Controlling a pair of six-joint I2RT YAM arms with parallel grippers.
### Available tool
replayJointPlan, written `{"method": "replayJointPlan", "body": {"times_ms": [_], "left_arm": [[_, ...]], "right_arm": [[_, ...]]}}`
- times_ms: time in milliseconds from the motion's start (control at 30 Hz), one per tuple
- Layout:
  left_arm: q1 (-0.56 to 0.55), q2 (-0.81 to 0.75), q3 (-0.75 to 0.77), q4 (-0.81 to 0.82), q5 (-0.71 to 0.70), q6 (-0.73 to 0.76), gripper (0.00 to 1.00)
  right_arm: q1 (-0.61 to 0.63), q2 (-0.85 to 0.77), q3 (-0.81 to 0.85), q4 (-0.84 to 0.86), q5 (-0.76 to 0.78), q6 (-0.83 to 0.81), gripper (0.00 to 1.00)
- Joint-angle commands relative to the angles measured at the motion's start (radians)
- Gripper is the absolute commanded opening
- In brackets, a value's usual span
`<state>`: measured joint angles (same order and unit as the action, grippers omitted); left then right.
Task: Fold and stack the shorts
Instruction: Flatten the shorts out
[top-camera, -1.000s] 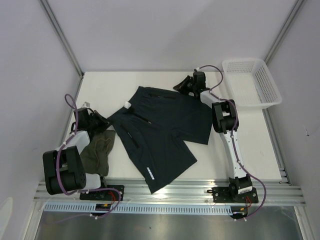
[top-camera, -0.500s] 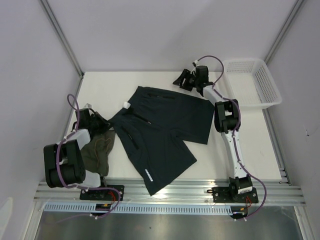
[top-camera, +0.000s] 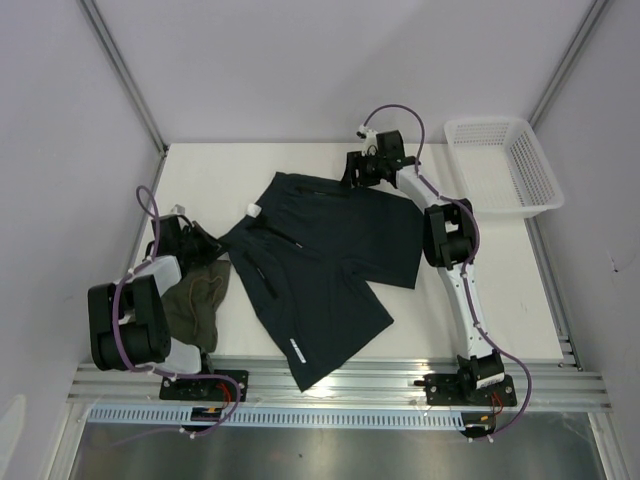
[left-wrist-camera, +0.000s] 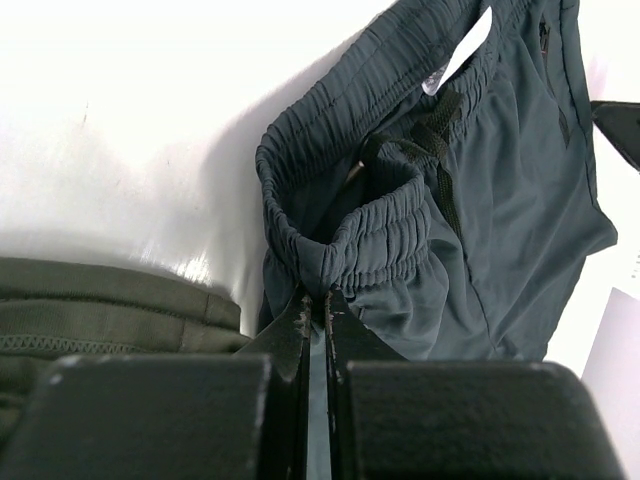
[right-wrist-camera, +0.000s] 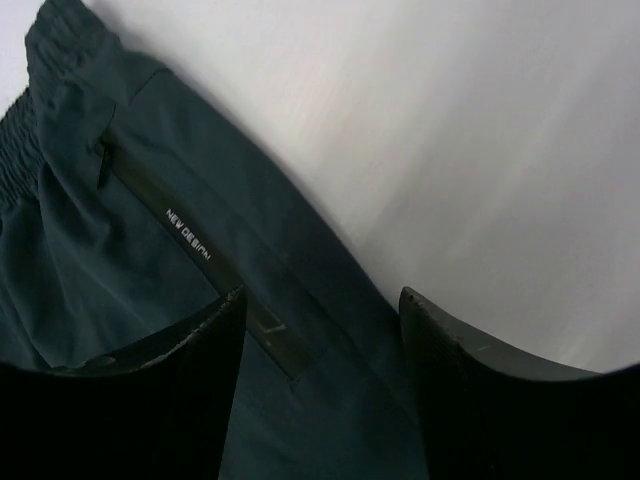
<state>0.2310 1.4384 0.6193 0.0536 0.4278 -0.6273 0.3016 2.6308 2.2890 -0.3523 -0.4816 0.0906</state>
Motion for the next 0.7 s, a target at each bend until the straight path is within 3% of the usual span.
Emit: {"method": "replayJointPlan", "body": {"times_ms": [0,233,333,367,433,467,500,667], "left_arm": [[-0.009,0.011,0.034,0.043,0.032,0.017,0.00],[-0.013,0.025,0.037,0.052,0.046,0.017,0.00],[-0.016,0.027,0.036,0.052,0.049,0.017,0.00],[-0.016,0.027,0.036,0.052,0.049,0.017,0.00],[-0.016,0.027,0.037,0.052,0.048,0.018,0.00],[-0.016,0.028,0.036,0.054,0.048,0.018,0.00],[-0.019,0.031,0.037,0.055,0.049,0.018,0.00],[-0.039,0.066,0.059,0.054,0.060,0.020,0.00]], "right_arm": [[0.028,-0.026,0.009,-0.168,0.023,-0.091,0.65],[0.093,-0.008,0.078,-0.264,0.169,-0.201,0.58],[0.111,0.005,0.101,-0.292,0.242,-0.210,0.40],[0.113,0.005,0.099,-0.289,0.283,-0.209,0.29],[0.111,0.003,0.099,-0.278,0.302,-0.197,0.19],[0.110,0.003,0.099,-0.272,0.336,-0.190,0.05],[0.105,0.003,0.099,-0.261,0.353,-0.189,0.00],[0.062,-0.008,0.096,-0.223,0.445,-0.115,0.00]]}}
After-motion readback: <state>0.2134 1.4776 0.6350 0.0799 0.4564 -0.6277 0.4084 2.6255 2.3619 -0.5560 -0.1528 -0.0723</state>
